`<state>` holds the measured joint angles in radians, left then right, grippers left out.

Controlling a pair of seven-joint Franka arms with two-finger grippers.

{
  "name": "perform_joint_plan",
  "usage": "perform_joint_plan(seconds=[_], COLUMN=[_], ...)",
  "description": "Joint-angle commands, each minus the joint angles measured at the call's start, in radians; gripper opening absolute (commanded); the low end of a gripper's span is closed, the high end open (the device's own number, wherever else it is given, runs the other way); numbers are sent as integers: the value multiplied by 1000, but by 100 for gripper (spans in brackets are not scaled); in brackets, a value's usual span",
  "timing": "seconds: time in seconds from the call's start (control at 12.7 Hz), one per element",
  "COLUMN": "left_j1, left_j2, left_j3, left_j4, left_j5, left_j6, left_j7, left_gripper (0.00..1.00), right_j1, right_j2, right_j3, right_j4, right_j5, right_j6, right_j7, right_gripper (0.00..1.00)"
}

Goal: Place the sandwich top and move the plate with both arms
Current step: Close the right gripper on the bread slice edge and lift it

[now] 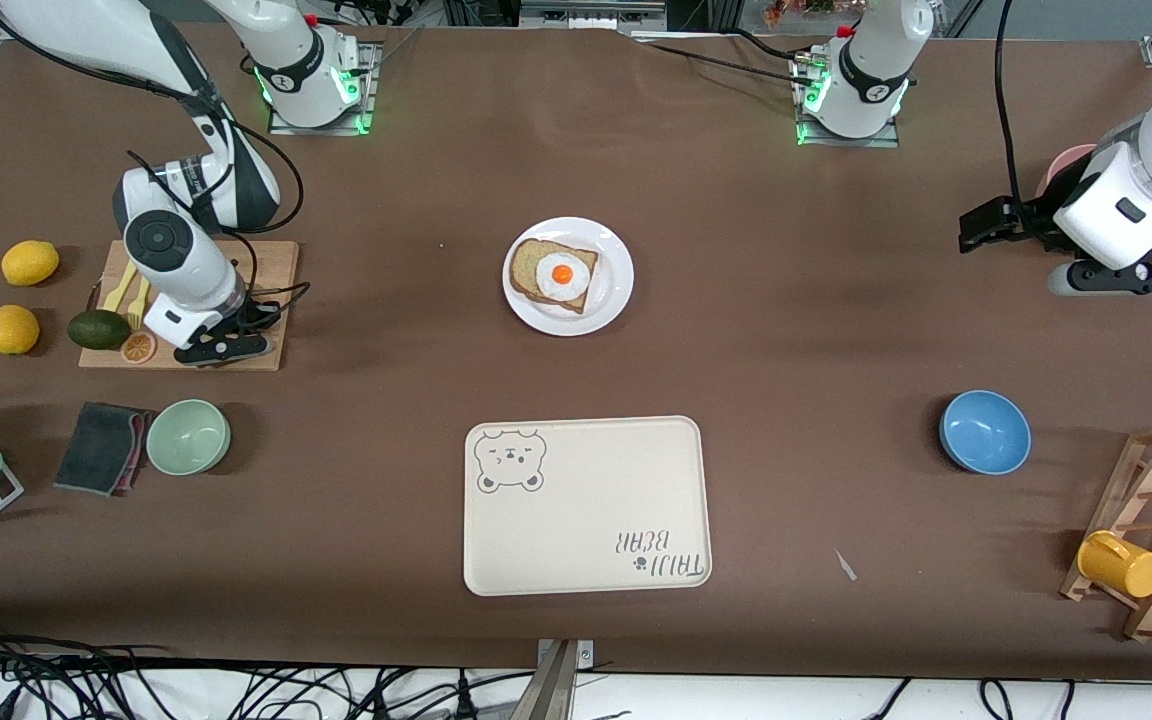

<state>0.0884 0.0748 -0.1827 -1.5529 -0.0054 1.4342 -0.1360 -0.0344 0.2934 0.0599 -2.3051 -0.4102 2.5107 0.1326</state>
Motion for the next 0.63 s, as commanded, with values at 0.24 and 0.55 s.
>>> perform_joint_plan(seconds=[0.24,0.55], left_j1=[-7,5], left_j2=[20,33], left_j3=[0,5], left_j4=[27,30], left_j5=[13,15], left_j6=[-14,-9], left_j7=[-8,-7], left_gripper=[100,100], right_j1=[1,22], right_j2=[-8,29], right_j3=[136,285], right_j4=[198,360], right_j5=[14,198], right_j6=[-277,-309], right_j7=[92,182], right_gripper=[0,0])
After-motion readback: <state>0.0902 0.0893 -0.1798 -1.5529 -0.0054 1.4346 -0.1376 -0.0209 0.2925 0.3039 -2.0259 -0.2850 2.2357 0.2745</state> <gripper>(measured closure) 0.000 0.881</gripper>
